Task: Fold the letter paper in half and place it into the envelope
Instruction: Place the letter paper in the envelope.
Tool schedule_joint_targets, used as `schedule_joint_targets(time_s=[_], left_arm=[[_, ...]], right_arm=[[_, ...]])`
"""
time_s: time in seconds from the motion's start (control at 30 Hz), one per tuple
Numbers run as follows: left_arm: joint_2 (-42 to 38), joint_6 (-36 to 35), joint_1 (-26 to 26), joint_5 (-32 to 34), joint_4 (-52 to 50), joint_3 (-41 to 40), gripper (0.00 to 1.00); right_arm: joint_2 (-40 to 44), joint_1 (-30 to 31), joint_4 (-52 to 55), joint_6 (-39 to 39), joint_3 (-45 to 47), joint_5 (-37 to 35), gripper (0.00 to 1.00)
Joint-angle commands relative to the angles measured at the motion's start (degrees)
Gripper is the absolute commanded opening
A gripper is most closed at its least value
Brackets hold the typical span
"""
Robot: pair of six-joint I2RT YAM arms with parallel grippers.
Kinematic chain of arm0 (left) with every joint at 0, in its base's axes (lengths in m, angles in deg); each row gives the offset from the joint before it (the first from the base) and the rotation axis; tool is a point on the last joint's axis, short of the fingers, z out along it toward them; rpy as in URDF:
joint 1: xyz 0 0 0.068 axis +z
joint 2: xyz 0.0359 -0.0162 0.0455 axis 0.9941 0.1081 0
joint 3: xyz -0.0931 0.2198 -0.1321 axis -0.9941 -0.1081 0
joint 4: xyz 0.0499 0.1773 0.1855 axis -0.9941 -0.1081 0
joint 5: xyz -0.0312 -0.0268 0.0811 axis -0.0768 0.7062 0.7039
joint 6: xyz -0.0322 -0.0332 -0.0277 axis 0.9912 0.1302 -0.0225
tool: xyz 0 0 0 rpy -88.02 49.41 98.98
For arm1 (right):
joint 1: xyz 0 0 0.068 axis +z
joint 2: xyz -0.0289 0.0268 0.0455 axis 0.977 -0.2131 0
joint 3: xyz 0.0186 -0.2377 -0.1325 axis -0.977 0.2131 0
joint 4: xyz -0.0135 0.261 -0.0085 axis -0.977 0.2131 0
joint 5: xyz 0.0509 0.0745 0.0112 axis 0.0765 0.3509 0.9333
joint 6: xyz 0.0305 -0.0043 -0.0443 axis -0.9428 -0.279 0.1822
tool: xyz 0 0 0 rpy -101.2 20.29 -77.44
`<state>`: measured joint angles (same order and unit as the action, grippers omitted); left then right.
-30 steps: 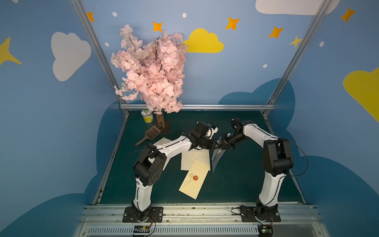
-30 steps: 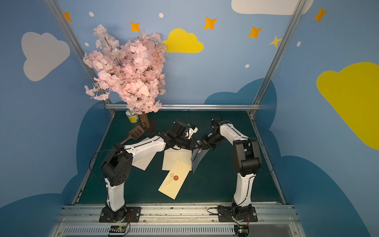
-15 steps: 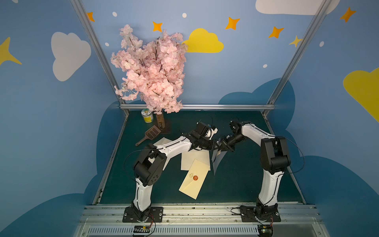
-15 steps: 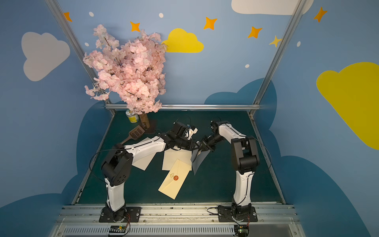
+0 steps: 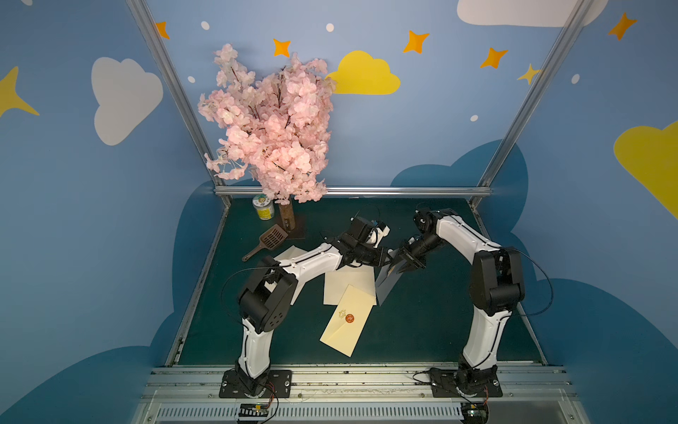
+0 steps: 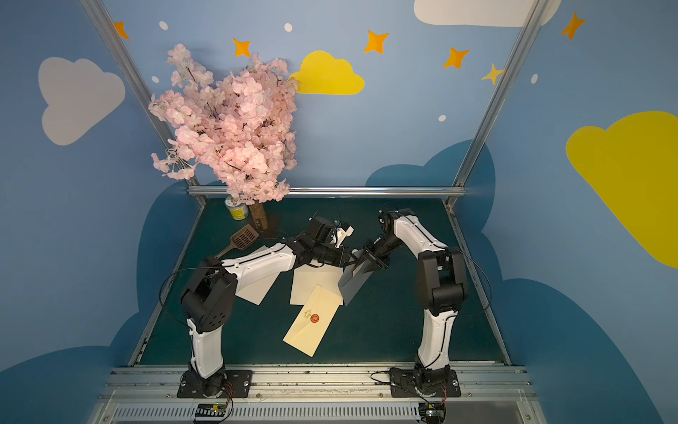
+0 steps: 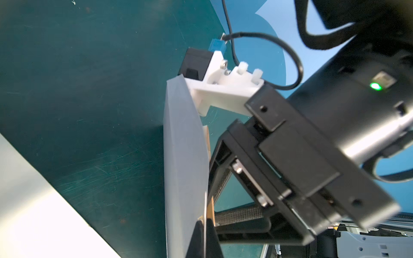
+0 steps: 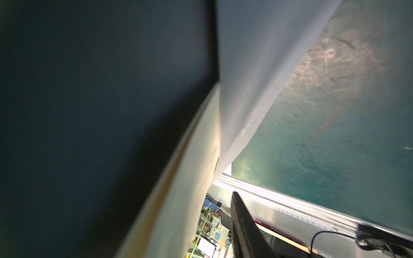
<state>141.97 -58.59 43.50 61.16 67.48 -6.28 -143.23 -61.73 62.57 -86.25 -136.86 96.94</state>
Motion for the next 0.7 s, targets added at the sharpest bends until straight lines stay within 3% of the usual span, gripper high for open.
schedule_joint_targets(time_s=[0.0, 0.13, 0.3, 0.67], left_arm=[[-2.0, -0.9, 0.0, -0.9, 0.2, -0.6, 0.03], [-2.1, -0.8, 0.1, -0.8, 0.2, -0.6, 0.03], [-2.1, 1.2, 0.5, -1.2, 1.9, -1.6, 0.03], [-2.6, 6.7, 1.2, -2.6, 6.8, -4.4, 0.03]], right_arm=[[1.8, 0.2, 2.4, 1.7, -1.3, -1.8, 0.34], [2.4, 0.0, 2.8, 2.6, -1.8, -2.8, 0.43], [3.3, -0.2, 1.7, 4.5, -0.9, -5.6, 0.86], [5.0, -0.8, -7.3, 5.4, 5.0, -7.5, 0.89]])
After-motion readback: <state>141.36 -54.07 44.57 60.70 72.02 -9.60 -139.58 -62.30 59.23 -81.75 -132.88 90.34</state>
